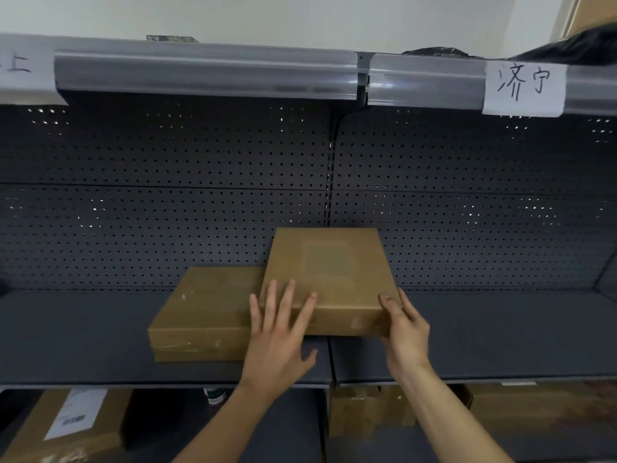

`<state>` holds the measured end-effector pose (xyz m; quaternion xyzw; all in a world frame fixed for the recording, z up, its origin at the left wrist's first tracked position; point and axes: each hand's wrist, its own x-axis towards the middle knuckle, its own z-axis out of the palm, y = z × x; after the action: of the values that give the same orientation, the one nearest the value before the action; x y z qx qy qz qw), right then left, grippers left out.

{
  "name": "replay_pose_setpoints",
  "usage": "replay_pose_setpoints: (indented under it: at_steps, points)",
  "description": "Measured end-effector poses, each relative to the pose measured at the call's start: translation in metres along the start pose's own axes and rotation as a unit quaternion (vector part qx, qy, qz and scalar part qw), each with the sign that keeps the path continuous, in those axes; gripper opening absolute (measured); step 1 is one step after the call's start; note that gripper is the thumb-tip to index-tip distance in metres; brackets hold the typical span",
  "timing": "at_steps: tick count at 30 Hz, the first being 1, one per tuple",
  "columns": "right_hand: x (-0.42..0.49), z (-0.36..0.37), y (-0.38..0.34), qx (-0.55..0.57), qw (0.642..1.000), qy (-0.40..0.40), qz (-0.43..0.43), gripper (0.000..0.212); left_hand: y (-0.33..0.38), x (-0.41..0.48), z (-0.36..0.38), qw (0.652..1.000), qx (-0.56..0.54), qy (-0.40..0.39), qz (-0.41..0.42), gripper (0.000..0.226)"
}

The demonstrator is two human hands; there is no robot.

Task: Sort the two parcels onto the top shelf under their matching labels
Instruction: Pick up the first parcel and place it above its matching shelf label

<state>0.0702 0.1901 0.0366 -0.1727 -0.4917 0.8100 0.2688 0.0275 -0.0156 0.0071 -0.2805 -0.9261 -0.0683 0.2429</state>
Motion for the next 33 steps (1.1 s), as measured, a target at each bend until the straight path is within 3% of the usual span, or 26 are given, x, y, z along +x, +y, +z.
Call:
replay_pose_setpoints:
  at_steps: [6,11,14,17,19,21,24,26,28,33]
  points:
    - [-0.023,0.015,-0.004,-0.002,0.999,-0.035,0.014,0.062,0.006,0.003,-0.008,0.997,0.068,-0.009,-0.039,0.111]
    - [-0.032,0.017,-0.008,-0.047,0.998,-0.047,-0.006,0.060,-0.001,-0.001,-0.012,0.996,0.068,0.026,-0.046,0.100]
    - [-0.038,0.014,-0.008,-0.091,0.993,-0.063,-0.031,0.073,-0.006,-0.003,-0.016,0.994,0.019,0.059,-0.086,0.101]
    - [-0.043,0.011,-0.006,-0.100,0.992,-0.071,-0.033,0.062,-0.009,-0.002,-0.020,0.967,-0.128,0.105,-0.193,0.102]
    - [-0.041,0.009,0.000,-0.101,0.991,-0.086,-0.009,0.052,-0.008,-0.001,-0.026,0.905,-0.295,0.157,-0.263,0.102]
    - [-0.040,0.011,0.009,-0.113,0.988,-0.102,0.026,0.052,-0.006,-0.002,-0.034,0.797,-0.490,0.192,-0.298,0.105]
    - [-0.039,0.018,0.023,-0.130,0.980,-0.126,0.086,0.066,-0.002,-0.007,-0.039,0.627,-0.685,0.161,-0.333,0.103]
    - [-0.042,0.023,0.030,-0.130,0.971,-0.168,0.111,0.068,0.000,-0.011,-0.035,0.551,-0.750,0.125,-0.344,0.095]
    - [-0.047,0.029,0.034,-0.113,0.965,-0.202,0.126,0.058,0.003,-0.017,-0.034,0.503,-0.790,0.092,-0.338,0.089]
    - [-0.059,0.034,0.040,-0.037,0.964,-0.227,0.132,0.052,0.013,-0.028,-0.036,0.463,-0.825,0.071,-0.317,0.080]
